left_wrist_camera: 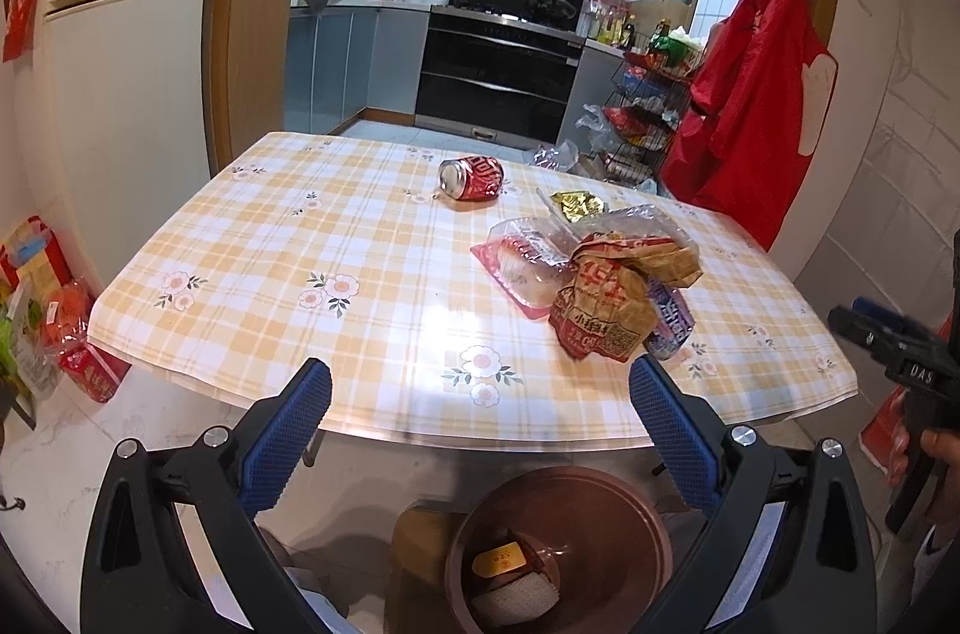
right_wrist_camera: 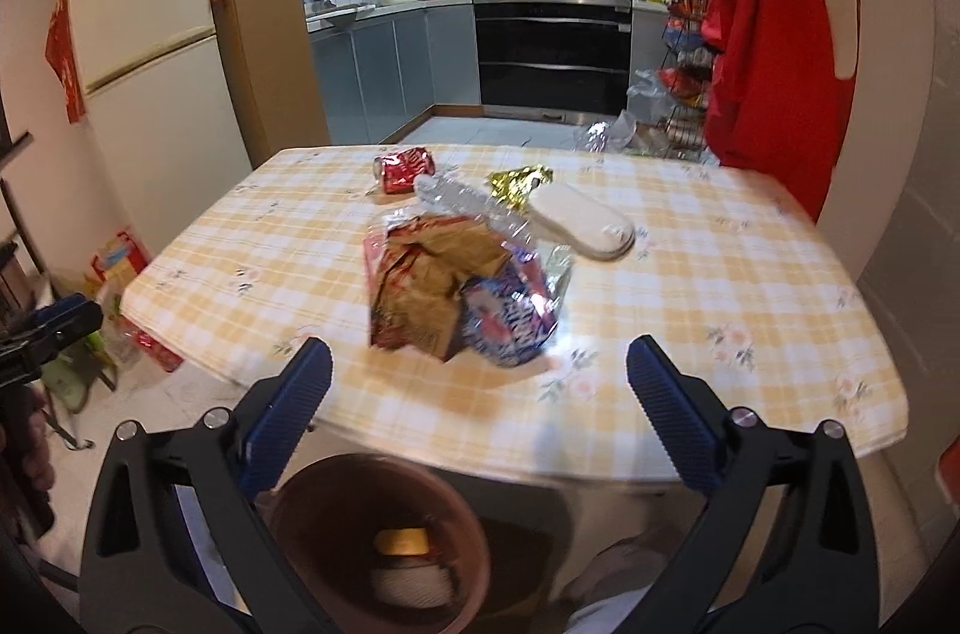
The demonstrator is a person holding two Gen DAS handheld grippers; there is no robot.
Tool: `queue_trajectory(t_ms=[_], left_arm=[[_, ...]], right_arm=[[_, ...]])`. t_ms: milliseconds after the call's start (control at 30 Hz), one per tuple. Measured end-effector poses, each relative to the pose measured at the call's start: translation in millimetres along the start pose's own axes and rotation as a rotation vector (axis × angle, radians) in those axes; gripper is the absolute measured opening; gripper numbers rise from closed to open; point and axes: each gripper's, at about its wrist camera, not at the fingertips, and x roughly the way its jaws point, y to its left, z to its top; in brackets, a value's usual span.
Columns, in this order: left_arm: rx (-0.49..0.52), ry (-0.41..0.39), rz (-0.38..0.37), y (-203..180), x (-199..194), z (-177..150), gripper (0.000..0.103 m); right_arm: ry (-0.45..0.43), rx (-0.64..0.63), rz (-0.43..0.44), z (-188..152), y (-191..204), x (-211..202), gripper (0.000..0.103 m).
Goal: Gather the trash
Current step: 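Lower the bubble wrap into the brown bin and open the right tool, then grasp the clear plastic container with the right tool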
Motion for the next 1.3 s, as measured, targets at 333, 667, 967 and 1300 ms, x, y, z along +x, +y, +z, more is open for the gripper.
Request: queue_trajectory(t_ms=[333, 667, 967, 1300], left_arm=[[0.009, 0.017, 0.015, 3, 48, 25, 0.097], [0.013, 0.069, 0.012, 2, 108, 42, 0.097], [0.091, 0.117, -0.065, -35, 154, 42, 0.097], [0.194, 0.165, -0.197, -99, 197, 39, 0.097]], right_arm=[[0.005, -0.210, 0.066, 63, 15, 93, 0.096], [0.179, -0.182, 0.135, 89, 10, 225, 0.077], [0.115, 0.067, 0.186, 94, -53, 208, 0.038], [0.034, 0.264, 0.139, 90, -125, 164, 0.026]])
